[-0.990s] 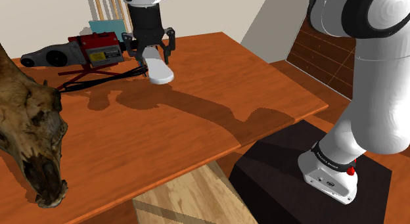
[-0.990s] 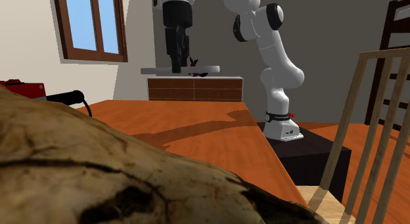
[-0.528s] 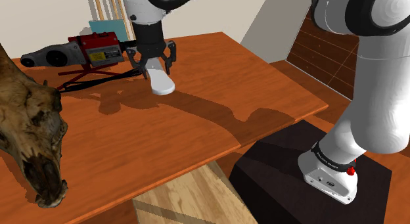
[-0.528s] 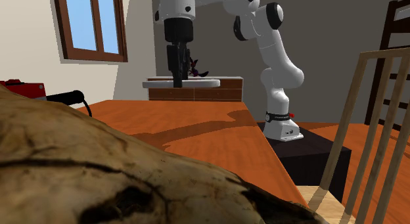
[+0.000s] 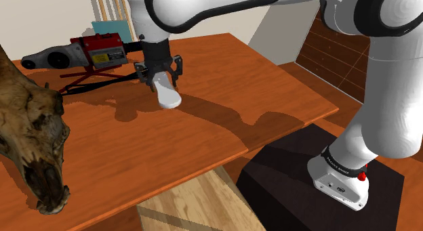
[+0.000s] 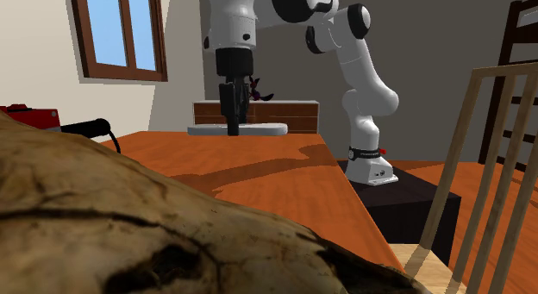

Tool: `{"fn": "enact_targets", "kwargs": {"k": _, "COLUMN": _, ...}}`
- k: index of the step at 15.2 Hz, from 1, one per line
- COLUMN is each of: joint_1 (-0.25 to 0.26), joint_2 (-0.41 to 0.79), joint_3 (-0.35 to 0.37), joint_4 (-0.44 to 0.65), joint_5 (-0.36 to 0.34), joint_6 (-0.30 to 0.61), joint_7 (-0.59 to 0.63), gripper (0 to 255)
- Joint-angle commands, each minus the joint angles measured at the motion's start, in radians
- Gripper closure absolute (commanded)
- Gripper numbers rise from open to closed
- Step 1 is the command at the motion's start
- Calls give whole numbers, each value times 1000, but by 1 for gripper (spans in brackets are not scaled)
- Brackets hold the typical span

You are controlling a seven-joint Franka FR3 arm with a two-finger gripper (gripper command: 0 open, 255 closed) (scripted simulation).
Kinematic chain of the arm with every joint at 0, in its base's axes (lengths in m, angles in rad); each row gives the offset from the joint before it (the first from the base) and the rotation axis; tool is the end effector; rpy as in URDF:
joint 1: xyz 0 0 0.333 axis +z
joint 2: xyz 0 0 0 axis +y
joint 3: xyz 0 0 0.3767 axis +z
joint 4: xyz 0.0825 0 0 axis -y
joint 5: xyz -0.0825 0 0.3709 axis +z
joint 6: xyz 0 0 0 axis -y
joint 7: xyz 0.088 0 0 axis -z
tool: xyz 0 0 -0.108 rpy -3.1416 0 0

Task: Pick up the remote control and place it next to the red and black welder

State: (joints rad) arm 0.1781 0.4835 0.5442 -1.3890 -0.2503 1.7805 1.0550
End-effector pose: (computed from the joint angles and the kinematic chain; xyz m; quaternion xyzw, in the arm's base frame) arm 0.5866 0.3784 0.5157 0.9867 -0.1623 -0.0073 0.0092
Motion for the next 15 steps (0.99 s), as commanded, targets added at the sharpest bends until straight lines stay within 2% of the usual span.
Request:
{"fn": "enact_targets", "kwargs": {"k": 1, "joint_1": -3, "joint_2": 0, "joint_3": -1, "joint_4": -26, "joint_5": -2, "joint_6": 27, "joint_7": 3, "gripper": 255}}
{"fn": "enact_targets", "kwargs": {"k": 15, "joint_1": -7, "joint_2": 44, "joint_3": -18, "joint_4": -153, "joint_5": -31, "joint_6": 191, "joint_7": 25, "gripper": 255}}
